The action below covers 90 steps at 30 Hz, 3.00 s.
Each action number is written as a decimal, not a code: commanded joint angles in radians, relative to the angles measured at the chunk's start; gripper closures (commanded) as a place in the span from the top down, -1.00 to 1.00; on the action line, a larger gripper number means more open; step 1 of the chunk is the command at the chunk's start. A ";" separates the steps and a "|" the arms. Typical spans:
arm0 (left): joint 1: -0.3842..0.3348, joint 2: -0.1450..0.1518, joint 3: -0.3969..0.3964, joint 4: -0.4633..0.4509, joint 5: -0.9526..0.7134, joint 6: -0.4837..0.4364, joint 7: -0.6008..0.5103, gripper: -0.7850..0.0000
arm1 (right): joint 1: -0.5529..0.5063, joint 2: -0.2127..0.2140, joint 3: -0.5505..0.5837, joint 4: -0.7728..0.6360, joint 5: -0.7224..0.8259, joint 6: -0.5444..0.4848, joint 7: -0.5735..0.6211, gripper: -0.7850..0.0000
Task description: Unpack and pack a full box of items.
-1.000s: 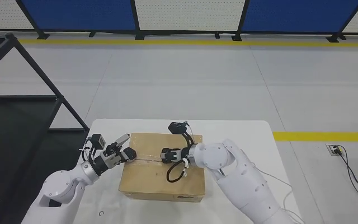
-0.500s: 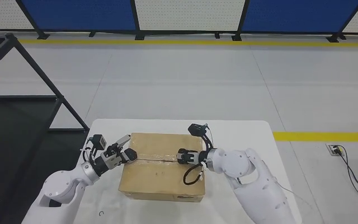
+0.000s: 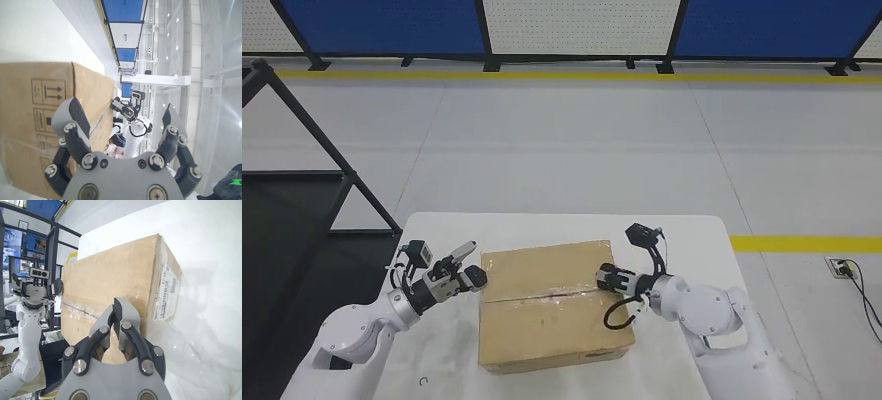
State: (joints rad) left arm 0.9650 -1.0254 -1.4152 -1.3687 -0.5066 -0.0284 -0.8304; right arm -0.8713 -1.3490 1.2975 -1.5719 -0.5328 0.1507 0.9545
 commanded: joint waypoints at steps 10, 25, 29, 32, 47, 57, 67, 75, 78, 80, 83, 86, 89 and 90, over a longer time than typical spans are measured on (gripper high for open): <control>-0.007 -0.002 0.016 -0.006 0.008 0.007 0.003 1.00 | -0.081 0.022 0.076 -0.108 0.018 -0.033 -0.033 -1.00; -0.004 -0.002 0.012 -0.011 0.011 0.010 0.010 1.00 | -0.062 0.044 0.095 -0.046 -0.028 0.022 0.002 -1.00; -0.006 -0.002 0.013 -0.010 0.012 0.013 0.007 1.00 | -0.052 0.046 0.077 -0.021 -0.016 0.006 0.023 -1.00; -0.007 -0.002 0.013 -0.009 0.014 0.013 0.005 1.00 | -0.045 0.048 0.067 -0.006 -0.004 -0.007 0.029 -1.00; -0.010 -0.003 0.013 -0.006 0.012 0.013 0.006 1.00 | -0.031 0.058 0.042 -0.003 0.032 -0.038 0.015 -1.00; -0.002 -0.002 0.003 -0.011 0.009 0.010 0.008 1.00 | -0.053 0.064 0.037 -0.094 0.080 -0.099 -0.026 -1.00; 0.018 0.003 -0.036 -0.018 -0.013 -0.008 0.016 1.00 | 0.072 0.050 -0.096 0.063 0.117 -0.115 0.042 -1.00; 0.044 0.008 -0.076 -0.032 -0.028 -0.020 0.022 1.00 | 0.138 0.034 -0.176 0.140 0.151 -0.113 0.024 -1.00; 0.054 0.010 -0.091 -0.034 -0.036 -0.023 0.023 1.00 | 0.167 0.026 -0.207 0.175 0.163 -0.116 0.012 -1.00; 0.060 0.011 -0.098 -0.036 -0.037 -0.026 0.023 1.00 | 0.183 0.022 -0.223 0.190 0.172 -0.120 0.002 -1.00; 0.071 0.013 -0.109 -0.039 -0.042 -0.030 0.023 1.00 | 0.207 0.014 -0.251 0.213 0.184 -0.123 -0.005 -1.00; 0.082 0.015 -0.121 -0.043 -0.046 -0.033 0.025 1.00 | 0.234 0.004 -0.285 0.240 0.198 -0.126 -0.005 -1.00; 0.093 0.016 -0.133 -0.045 -0.051 -0.035 0.026 1.00 | 0.261 -0.007 -0.316 0.272 0.223 -0.142 -0.007 -1.00; 0.096 0.017 -0.136 -0.046 -0.052 -0.035 0.025 1.00 | 0.270 -0.011 -0.328 0.283 0.226 -0.144 -0.010 -1.00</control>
State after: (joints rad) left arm 1.0582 -1.0090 -1.5491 -1.4141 -0.5575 -0.0636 -0.8047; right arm -0.6079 -1.3574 0.9776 -1.2973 -0.3090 0.0087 0.9468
